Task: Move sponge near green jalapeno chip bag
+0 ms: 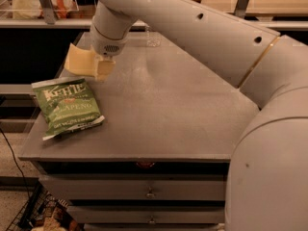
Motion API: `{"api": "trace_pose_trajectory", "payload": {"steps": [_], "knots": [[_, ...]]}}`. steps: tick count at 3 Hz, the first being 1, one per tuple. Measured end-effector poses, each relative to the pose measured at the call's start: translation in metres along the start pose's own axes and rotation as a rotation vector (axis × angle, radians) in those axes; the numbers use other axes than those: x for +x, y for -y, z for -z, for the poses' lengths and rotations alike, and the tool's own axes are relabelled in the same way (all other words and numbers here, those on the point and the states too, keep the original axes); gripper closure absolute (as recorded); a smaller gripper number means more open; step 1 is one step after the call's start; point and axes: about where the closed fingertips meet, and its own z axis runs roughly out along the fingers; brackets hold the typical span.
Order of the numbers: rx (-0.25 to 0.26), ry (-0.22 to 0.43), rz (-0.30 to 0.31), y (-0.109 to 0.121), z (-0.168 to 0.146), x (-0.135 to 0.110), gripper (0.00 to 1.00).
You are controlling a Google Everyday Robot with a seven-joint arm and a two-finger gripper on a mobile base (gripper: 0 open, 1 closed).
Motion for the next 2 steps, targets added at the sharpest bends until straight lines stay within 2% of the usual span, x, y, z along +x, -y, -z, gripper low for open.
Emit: {"api": "trace_pose_trajectory", "payload": {"steps": [1, 2], "knots": [[-0.005, -0.003, 0.002, 0.0008, -0.0003, 0.0021, 0.00], [-0.009, -0.003, 0.005, 0.0005, 0.0002, 0.0023, 0.00]]}}
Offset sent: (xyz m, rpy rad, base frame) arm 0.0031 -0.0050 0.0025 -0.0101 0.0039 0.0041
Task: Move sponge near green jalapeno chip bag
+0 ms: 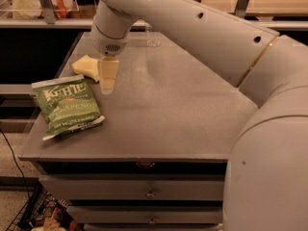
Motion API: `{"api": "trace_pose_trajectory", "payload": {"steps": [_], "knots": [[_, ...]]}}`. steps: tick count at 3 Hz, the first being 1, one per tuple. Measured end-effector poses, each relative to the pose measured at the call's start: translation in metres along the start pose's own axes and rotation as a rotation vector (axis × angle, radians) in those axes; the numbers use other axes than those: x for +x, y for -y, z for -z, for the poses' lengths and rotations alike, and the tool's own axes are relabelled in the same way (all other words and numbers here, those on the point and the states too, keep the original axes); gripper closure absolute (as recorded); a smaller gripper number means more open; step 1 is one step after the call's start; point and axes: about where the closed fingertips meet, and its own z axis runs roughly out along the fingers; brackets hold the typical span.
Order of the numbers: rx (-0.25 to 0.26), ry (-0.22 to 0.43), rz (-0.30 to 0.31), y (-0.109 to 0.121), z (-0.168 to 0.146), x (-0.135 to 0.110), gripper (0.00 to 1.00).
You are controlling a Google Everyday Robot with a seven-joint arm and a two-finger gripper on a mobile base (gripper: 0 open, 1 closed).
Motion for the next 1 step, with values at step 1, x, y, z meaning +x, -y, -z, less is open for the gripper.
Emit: {"api": "trace_pose_trajectory", "payload": {"steps": [1], "knots": [[-0.005, 0.016, 0.001, -0.0012, 0.0027, 0.0009, 0.00]]}}
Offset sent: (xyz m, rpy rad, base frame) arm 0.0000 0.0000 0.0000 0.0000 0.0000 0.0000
